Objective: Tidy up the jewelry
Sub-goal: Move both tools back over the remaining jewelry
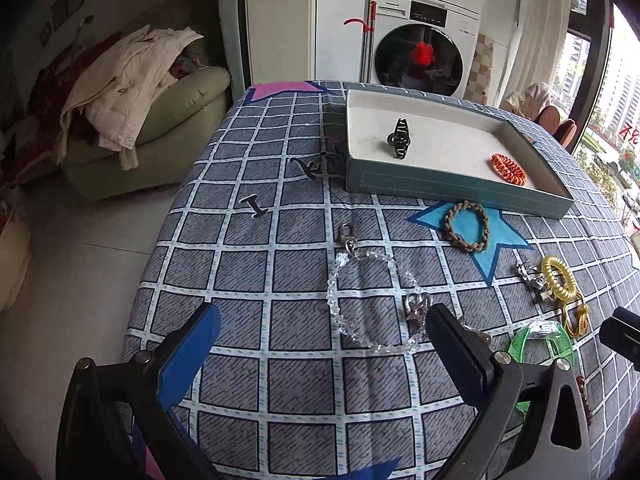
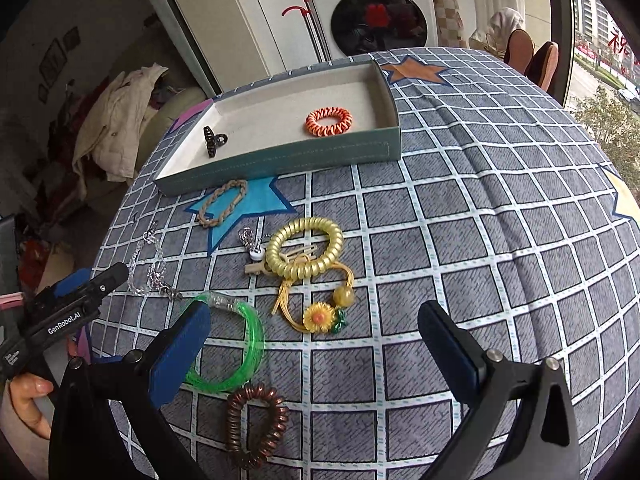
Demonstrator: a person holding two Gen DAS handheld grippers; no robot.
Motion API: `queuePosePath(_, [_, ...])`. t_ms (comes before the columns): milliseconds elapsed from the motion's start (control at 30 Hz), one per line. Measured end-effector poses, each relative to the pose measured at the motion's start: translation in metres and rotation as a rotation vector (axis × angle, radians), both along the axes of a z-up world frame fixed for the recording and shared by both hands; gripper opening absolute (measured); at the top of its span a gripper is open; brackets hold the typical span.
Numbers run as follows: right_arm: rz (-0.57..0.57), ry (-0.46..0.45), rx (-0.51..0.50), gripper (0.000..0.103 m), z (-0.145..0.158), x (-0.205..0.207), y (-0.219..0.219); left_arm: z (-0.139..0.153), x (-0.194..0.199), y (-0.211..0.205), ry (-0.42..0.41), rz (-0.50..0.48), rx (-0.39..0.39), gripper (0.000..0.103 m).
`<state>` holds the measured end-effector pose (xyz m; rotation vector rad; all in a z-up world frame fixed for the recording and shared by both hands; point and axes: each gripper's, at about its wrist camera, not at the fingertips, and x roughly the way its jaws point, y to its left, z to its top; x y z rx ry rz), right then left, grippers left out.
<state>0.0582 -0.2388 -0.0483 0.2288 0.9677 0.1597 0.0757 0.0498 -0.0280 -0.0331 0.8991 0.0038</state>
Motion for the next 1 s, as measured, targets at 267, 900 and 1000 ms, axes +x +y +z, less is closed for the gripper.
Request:
queuePosePath(267, [0.050,0.034,-0.027,0.100,-0.005,-0.003,0.022,-0.010,0.008,0.013,0.044,0.019,-0.022,0.103])
queuePosePath(900, [0.158,0.066,-0.245,0.043,-0.018,0.001,0.071,-0.019,0.018,-0.014,0.061,-0.060,0.019,0.084])
queuePosePath(1000, [0.180,0.049,-0.286,0.031,-0.018,-0.003,0.076,-0.016,0.016,-0.021,0.058,-0.110,0.006,0.062])
